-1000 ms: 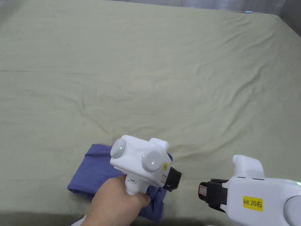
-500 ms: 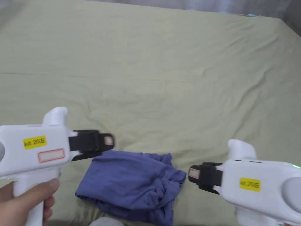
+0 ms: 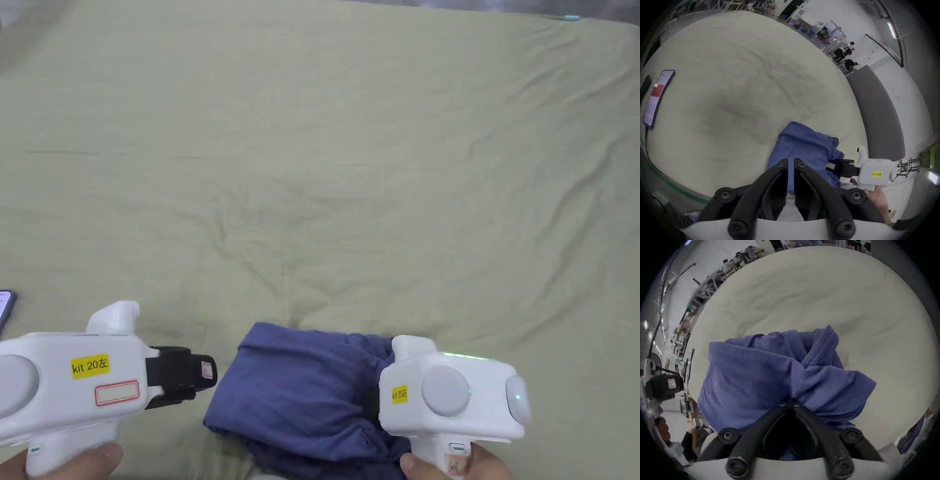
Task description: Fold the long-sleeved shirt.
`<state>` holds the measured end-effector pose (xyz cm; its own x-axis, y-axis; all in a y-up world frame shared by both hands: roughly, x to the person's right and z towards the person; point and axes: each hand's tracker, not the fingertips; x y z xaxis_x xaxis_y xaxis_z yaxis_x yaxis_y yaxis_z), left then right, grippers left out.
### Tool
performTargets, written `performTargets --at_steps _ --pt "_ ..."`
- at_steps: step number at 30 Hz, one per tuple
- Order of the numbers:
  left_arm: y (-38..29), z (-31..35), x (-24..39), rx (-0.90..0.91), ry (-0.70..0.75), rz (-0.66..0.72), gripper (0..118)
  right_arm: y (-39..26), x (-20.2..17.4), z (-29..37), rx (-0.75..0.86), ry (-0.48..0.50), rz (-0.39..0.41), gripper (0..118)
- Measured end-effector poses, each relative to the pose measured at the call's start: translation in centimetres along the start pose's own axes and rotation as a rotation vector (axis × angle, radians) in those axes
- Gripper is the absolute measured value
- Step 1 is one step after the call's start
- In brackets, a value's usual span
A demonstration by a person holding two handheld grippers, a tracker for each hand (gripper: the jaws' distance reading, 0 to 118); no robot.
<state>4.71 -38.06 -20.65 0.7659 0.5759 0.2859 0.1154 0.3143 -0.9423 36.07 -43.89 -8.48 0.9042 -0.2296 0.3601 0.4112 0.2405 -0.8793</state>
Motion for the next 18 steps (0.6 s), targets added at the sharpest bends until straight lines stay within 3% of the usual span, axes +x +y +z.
performTargets --at_steps 5,6,8,9,11,15,18 --pt "1.6 -1.4 -0.4 -0.012 -0.013 0.0 3 0.0 0.6 -0.3 0.003 0.023 -0.013 0" --pt "2.1 -2.1 -0.7 -0.022 -0.049 -0.005 24 -0.1 0.8 -0.4 0.008 0.036 -0.023 0" --pt "2.8 -3.7 -1.3 -0.063 -0.113 -0.026 106 -0.4 1.3 -0.3 0.021 0.06 -0.033 0" --pt "3.2 -4.8 -1.6 -0.101 -0.144 -0.006 115 -0.5 1.5 -0.3 0.025 0.07 -0.036 0" --pt "3.4 -6.7 -2.6 -0.154 -0.224 0.07 118 -0.6 2.0 -0.4 0.028 0.096 -0.063 0" --pt "3.2 -10.8 -3.1 -0.278 -0.222 0.129 118 -0.4 2.4 -0.4 0.019 0.119 -0.078 0" --pt "3.6 -10.2 -2.2 -0.273 -0.277 0.104 118 -0.4 2.6 -0.5 0.017 0.131 -0.083 0"
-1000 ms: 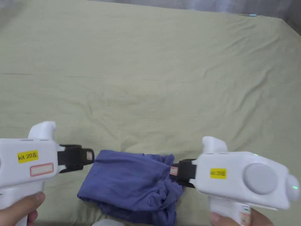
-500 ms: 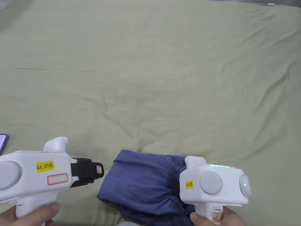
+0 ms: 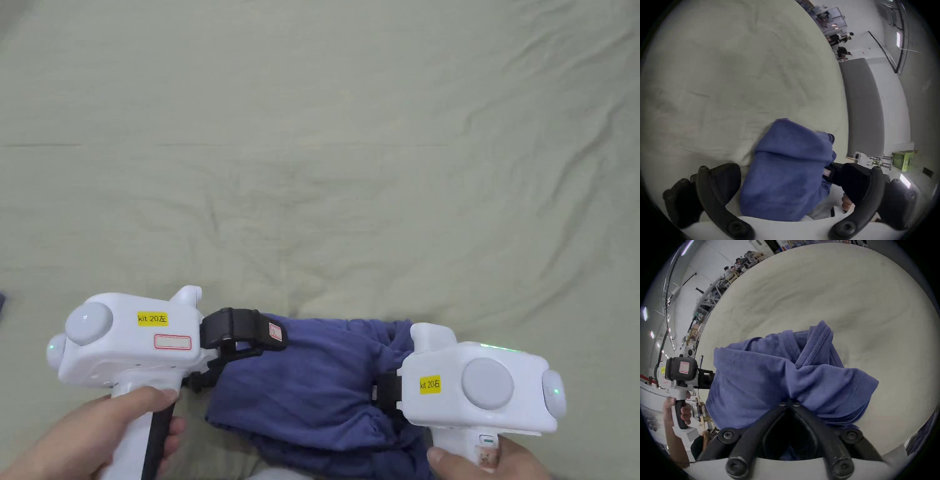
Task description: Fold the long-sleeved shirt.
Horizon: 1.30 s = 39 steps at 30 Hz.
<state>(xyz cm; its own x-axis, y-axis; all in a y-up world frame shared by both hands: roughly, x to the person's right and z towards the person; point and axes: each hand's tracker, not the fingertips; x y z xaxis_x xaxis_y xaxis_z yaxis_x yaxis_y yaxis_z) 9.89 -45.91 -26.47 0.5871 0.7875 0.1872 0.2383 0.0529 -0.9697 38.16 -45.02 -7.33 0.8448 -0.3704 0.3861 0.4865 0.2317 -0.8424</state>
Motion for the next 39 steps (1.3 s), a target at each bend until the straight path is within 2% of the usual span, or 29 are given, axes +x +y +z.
performTargets --at_steps 1,2,3,4,5,7,9,11,12,14,15,18,19,21,24,27,30,32,33,36,37,38,39 --pt "0.1 0.3 -0.2 -0.001 -0.043 -0.011 118 0.0 0.1 0.0 0.0 0.006 -0.001 0" --pt "0.0 0.2 -0.4 -0.002 -0.091 0.014 108 0.0 0.3 0.0 0.0 0.013 -0.006 0" --pt "-0.3 -0.1 -0.5 -0.014 -0.143 0.051 61 0.0 0.5 0.0 -0.001 0.022 -0.013 0" --pt "-0.6 -0.7 -0.7 -0.03 -0.132 0.078 18 0.1 0.6 -0.1 -0.003 0.028 -0.019 0" --pt "-1.2 -1.6 -0.8 -0.032 -0.079 0.063 6 0.2 0.7 -0.1 -0.005 0.036 -0.025 0" --pt "-1.9 -2.5 -1.3 -0.068 -0.049 0.061 6 0.2 1.0 0.0 -0.012 0.051 -0.037 0" --pt "-1.9 -1.3 -1.8 -0.001 -0.128 0.14 6 0.3 1.2 0.2 -0.015 0.076 -0.07 0" --pt "-1.7 0.6 -1.4 0.027 -0.118 0.108 6 0.6 1.1 1.2 -0.035 0.087 -0.112 0" --pt "-1.5 1.5 -1.1 0.038 -0.106 0.095 6 0.8 0.8 1.8 -0.022 0.082 -0.16 0" --pt "-1.1 3.5 -0.2 0.056 -0.026 0.045 5 1.2 -0.7 3.5 0.029 0.065 -0.213 0" --pt "-0.9 4.6 0.2 0.065 -0.014 0.009 4 1.4 -1.8 4.1 0.054 0.043 -0.191 0" --pt "-0.3 7.7 1.0 0.073 -0.037 -0.009 4 2.0 -7.4 5.0 0.047 -0.146 -0.058 0" --pt "-0.2 8.7 1.1 0.084 -0.029 -0.022 4 2.0 -9.0 4.8 0.042 -0.153 -0.027 0" --pt "0.1 11.1 0.9 0.115 -0.013 -0.047 4 1.9 -12.8 4.2 0.026 -0.119 0.028 0" --pt "0.8 15.8 -0.8 0.189 0.081 -0.029 4 1.7 -18.0 3.4 0.007 0.007 0.045 0" --pt "0.8 20.5 -3.2 0.225 0.163 0.001 4 0.8 -22.2 3.1 0.008 0.051 0.082 0" --pt "1.1 24.5 -5.2 0.214 0.445 -0.049 4 -0.4 -25.2 2.9 -0.002 0.149 0.109 0" --pt "1.2 25.2 -6.3 0.189 0.61 -0.06 4 -0.8 -26.2 2.8 -0.023 0.162 0.13 0" --pt "1.1 25.3 -6.6 0.185 0.646 -0.043 4 -0.9 -26.6 2.7 -0.029 0.169 0.146 0" --pt "0.0 25.4 -6.3 0.21 0.555 -0.046 5 -1.3 -27.1 3.0 -0.025 0.173 0.186 0" --pt "-0.3 25.4 -6.2 0.231 0.532 -0.038 9 -1.4 -27.1 3.2 -0.022 0.171 0.186 0" --pt "-0.6 25.2 -5.7 0.237 0.558 -0.051 29 -1.3 -27.0 3.4 -0.018 0.172 0.187 0" --pt "-0.6 25.0 -5.0 0.245 0.635 -0.105 79 -1.2 -26.9 3.6 -0.016 0.172 0.188 0"
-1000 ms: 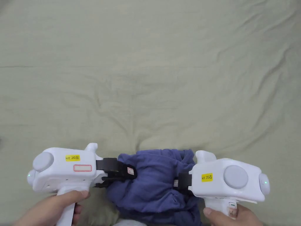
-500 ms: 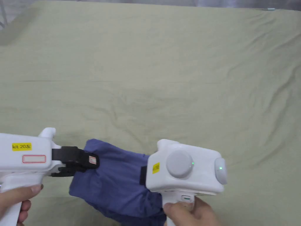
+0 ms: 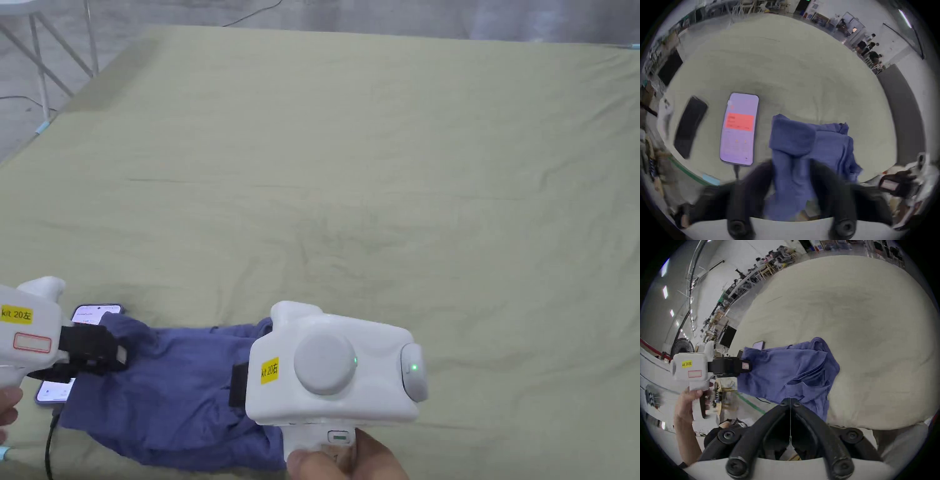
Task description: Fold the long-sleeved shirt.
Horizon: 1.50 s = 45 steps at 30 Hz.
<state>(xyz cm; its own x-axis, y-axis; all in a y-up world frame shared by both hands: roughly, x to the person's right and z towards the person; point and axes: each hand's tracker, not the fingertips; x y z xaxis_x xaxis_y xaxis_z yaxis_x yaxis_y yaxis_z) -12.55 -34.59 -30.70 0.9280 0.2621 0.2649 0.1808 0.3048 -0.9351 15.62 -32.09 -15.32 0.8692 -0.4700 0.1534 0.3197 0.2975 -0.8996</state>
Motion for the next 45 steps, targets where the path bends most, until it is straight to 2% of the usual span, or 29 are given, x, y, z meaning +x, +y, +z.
performTargets --at_steps 1,2,3,5,9,10,11,13,14,15,16,18,19,21,23,26,28,31,33,35,38,40,41,43,45 --pt "0.0 0.3 0.9 0.016 0.073 -0.065 107 0.0 0.1 0.4 0.003 0.002 0.005 0" --pt "-0.1 1.0 1.8 0.046 0.146 -0.124 117 0.0 0.2 0.8 0.007 0.004 0.009 0" --pt "-0.1 2.0 2.6 0.101 0.195 -0.16 117 0.0 0.4 1.3 0.016 0.008 0.011 0" --pt "0.3 4.1 4.1 0.203 0.188 -0.151 117 -0.1 0.8 2.5 0.041 0.019 0.017 0" --pt "0.5 7.1 8.0 0.218 -0.005 -0.128 116 -0.1 2.5 5.0 0.052 0.037 0.028 0" --pt "0.6 7.6 9.2 0.193 -0.039 -0.151 111 -0.1 3.4 5.4 0.027 0.069 0.017 0" --pt "0.5 8.3 10.9 0.167 -0.089 -0.191 94 0.0 4.5 6.1 -0.005 0.104 -0.006 0" --pt "0.0 10.3 14.3 0.218 -0.166 -0.294 72 0.2 6.8 8.3 0.009 0.141 -0.067 0" --pt "-0.3 11.6 16.2 0.27 -0.181 -0.344 59 0.4 7.8 10.0 0.042 0.129 -0.059 0" --pt "-0.5 13.0 18.3 0.338 -0.17 -0.396 5 0.8 8.5 12.1 0.101 0.098 -0.033 0" --pt "-0.7 14.5 20.2 0.405 -0.149 -0.439 0 1.1 9.0 14.2 0.161 0.062 -0.004 0" --pt "-1.0 17.8 24.0 0.545 -0.149 -0.507 0 1.7 9.9 19.4 0.304 -0.002 0.043 0" --pt "-1.0 19.2 25.4 0.609 -0.187 -0.505 0 2.0 10.4 21.9 0.375 -0.002 0.043 0" --pt "-0.9 22.2 28.2 0.734 -0.279 -0.496 0 2.3 11.1 27.5 0.529 0.05 0.03 0" --pt "-1.1 24.6 30.6 0.886 -0.278 -0.507 0 1.9 11.3 32.6 0.696 0.074 0.073 0" --pt "-2.1 27.5 34.2 1.102 -0.135 -0.513 0 0.3 10.4 38.9 0.955 -0.063 0.199 0" --pt "-2.8 28.5 35.8 1.199 -0.106 -0.514 0 -0.9 9.9 41.8 1.071 -0.134 0.268 0" --pt "-3.3 28.7 37.4 1.208 -0.12 -0.472 0 -1.7 9.5 44.2 1.14 -0.185 0.336 0" --pt "-3.8 28.3 38.0 1.197 -0.128 -0.458 0 -2.1 9.4 44.6 1.177 -0.26 0.354 0" --pt "-4.6 27.3 38.7 1.177 -0.075 -0.468 0 -2.9 9.6 44.5 1.222 -0.342 0.328 0" --pt "-5.8 26.4 39.2 1.122 -0.103 -0.473 0 -3.1 10.8 43.8 1.21 -0.413 0.304 0" --pt "-6.2 26.0 39.4 1.113 -0.067 -0.467 0 -3.2 11.6 43.6 1.178 -0.46 0.234 0" --pt "-6.3 25.8 39.4 1.11 -0.05 -0.462 0 -3.0 12.4 43.5 1.178 -0.447 0.204 0" --pt "-6.4 25.6 39.7 1.102 -0.042 -0.45 0 -3.3 12.9 43.5 1.186 -0.417 0.221 0" --pt "-6.6 25.7 39.6 1.089 -0.045 -0.425 0 -3.4 12.9 43.5 1.193 -0.436 0.235 0"
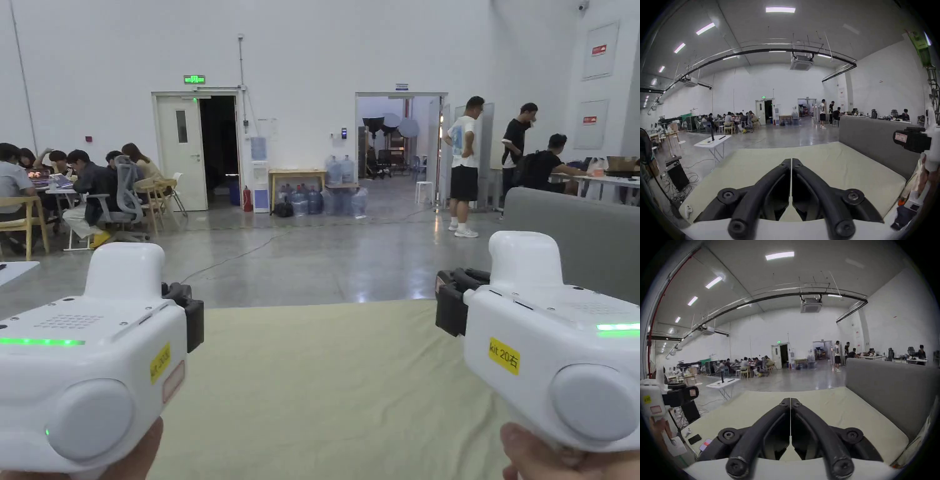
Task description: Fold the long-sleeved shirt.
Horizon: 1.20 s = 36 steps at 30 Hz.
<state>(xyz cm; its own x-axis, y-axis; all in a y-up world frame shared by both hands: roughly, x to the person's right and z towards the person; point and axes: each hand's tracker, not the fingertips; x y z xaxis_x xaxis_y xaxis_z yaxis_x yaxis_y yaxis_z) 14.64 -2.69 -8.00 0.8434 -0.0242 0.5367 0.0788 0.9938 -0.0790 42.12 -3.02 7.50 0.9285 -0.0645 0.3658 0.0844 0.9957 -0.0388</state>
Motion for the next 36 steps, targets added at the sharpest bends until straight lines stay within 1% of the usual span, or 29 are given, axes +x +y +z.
performTargets --at_steps 2,4,5,6,7,8,9,10,11,12,13,14,16,22,24,26,29,36 --pt "0.0 0.6 0.4 0.01 0.01 0.0 0 0.1 -0.2 0.0 -0.007 -0.01 0.012 0" --pt "0.1 0.9 0.4 0.037 0.031 -0.004 0 0.1 -0.2 -0.1 0.001 0.005 0.003 0" --pt "0.1 1.0 0.4 0.049 0.051 -0.015 0 0.2 -0.3 -0.3 0.001 0.014 0.003 5" --pt "0.1 1.0 0.4 0.055 0.065 -0.023 0 0.2 -0.6 -0.6 -0.004 0.013 0.006 36" --pt "0.1 1.1 0.3 0.063 0.09 -0.031 10 0.3 -0.8 -1.0 -0.022 0.011 0.016 76" --pt "0.0 1.0 0.2 0.067 0.122 -0.027 36 0.2 -1.0 -1.6 -0.072 -0.003 0.019 114" --pt "-0.2 0.8 0.2 0.053 0.154 -0.031 91 -0.2 -1.2 -1.4 -0.049 0.015 -0.021 117" --pt "-0.4 0.4 0.1 0.036 0.188 -0.033 118 -0.3 -1.0 -1.1 -0.05 0.003 0.006 118" --pt "-1.1 0.5 -0.3 0.03 0.201 -0.024 118 -0.6 -1.0 -0.8 -0.044 -0.011 0.008 118" --pt "-1.0 0.5 -0.4 0.051 0.188 -0.02 118 -0.2 -1.9 -1.5 -0.047 -0.015 0.003 118" --pt "-0.9 0.4 -0.3 0.06 0.176 -0.022 118 -0.3 -2.2 -1.6 -0.053 -0.008 -0.003 118" --pt "-1.1 0.2 -0.2 0.056 0.177 -0.019 118 -0.5 -2.4 -1.7 -0.062 0.021 -0.012 118" --pt "-1.5 -0.3 0.0 0.032 0.183 -0.033 118 -1.0 -3.3 -2.2 -0.073 0.023 -0.023 118" --pt "-2.8 -1.5 1.1 -0.007 0.189 -0.104 118 -2.5 -4.9 -3.2 -0.158 -0.042 -0.02 118" --pt "-3.1 -1.7 1.2 -0.021 0.193 -0.093 118 -2.9 -5.3 -3.6 -0.193 -0.065 0.006 118" --pt "-3.3 -1.9 0.9 -0.056 0.166 -0.047 118 -3.3 -5.5 -3.7 -0.198 -0.065 0.02 118" --pt "-3.4 -2.1 0.9 -0.075 0.148 -0.021 118 -3.5 -5.7 -3.7 -0.201 -0.055 0.014 118" --pt "-3.6 -2.2 1.4 -0.078 0.116 -0.023 118 -3.4 -5.9 -3.7 -0.196 -0.048 0.013 118"
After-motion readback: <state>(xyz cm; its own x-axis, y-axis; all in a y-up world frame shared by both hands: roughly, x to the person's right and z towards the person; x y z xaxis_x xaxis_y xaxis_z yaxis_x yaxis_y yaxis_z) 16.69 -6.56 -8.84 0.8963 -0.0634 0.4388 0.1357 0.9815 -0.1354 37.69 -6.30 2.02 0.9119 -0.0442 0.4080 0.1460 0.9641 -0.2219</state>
